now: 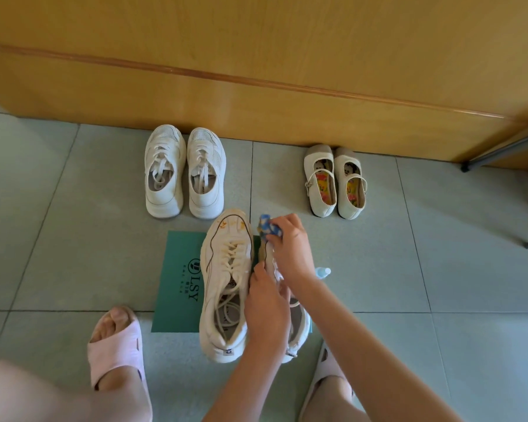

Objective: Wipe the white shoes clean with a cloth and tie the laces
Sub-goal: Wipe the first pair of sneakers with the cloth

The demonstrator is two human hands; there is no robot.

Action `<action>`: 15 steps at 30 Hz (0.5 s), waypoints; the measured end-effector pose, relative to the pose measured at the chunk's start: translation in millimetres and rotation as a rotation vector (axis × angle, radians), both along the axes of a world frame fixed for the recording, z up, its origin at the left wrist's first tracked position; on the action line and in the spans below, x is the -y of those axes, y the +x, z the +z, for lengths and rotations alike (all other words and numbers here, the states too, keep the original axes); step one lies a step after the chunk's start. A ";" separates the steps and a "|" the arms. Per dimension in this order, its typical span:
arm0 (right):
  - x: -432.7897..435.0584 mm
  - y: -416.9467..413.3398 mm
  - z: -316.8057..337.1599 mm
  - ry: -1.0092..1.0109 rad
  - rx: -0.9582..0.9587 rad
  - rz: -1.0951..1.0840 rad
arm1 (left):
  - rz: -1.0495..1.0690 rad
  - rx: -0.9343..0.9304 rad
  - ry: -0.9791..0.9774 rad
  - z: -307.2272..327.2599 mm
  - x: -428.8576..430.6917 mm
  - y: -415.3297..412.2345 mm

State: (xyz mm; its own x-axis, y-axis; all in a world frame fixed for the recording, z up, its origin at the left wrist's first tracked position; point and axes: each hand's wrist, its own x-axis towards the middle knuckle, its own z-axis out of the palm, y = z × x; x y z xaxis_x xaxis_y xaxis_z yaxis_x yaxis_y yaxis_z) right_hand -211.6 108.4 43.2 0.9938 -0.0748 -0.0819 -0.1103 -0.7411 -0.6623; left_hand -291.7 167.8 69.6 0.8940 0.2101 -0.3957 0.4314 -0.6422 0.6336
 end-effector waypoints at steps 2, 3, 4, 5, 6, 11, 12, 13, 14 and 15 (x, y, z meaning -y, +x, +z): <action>-1.1 -1.9 -1.1 -0.005 -0.001 0.039 | -0.003 0.008 0.014 1.1 -0.2 -0.1; 0.1 -0.2 -0.3 -0.010 -0.008 0.062 | 0.002 0.006 0.009 1.9 0.0 -0.4; 2.1 2.7 0.6 -0.018 -0.017 0.092 | 0.003 0.001 0.007 2.0 0.3 -1.0; 4.2 5.9 1.4 -0.033 -0.018 0.129 | 0.000 -0.003 0.009 2.3 0.7 -1.4; 5.9 10.2 1.5 -0.065 -0.013 0.162 | -0.004 -0.008 0.010 1.8 1.1 -1.9; 6.3 38.2 0.8 -0.146 0.006 0.175 | 0.025 0.014 -0.021 -1.6 2.3 -4.2; 6.2 43.1 1.3 -0.124 -0.010 0.143 | 0.020 0.021 -0.022 -2.2 2.3 -4.4; 7.4 47.1 1.5 -0.091 -0.027 0.101 | 0.016 0.022 -0.021 -2.4 2.4 -4.4; 9.7 49.8 2.2 -0.057 -0.043 0.052 | 0.016 0.020 -0.022 -2.9 2.2 -4.2; 14.0 51.0 2.5 -0.020 -0.053 0.001 | 0.019 0.019 -0.022 -2.9 2.2 -3.9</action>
State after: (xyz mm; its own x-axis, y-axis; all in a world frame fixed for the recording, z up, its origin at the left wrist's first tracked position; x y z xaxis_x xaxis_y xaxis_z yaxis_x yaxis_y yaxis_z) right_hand -160.6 94.4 45.6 0.9883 -0.0762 -0.1324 -0.1440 -0.7542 -0.6407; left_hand -295.7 165.7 66.7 0.8975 0.2188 -0.3830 0.4310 -0.6200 0.6557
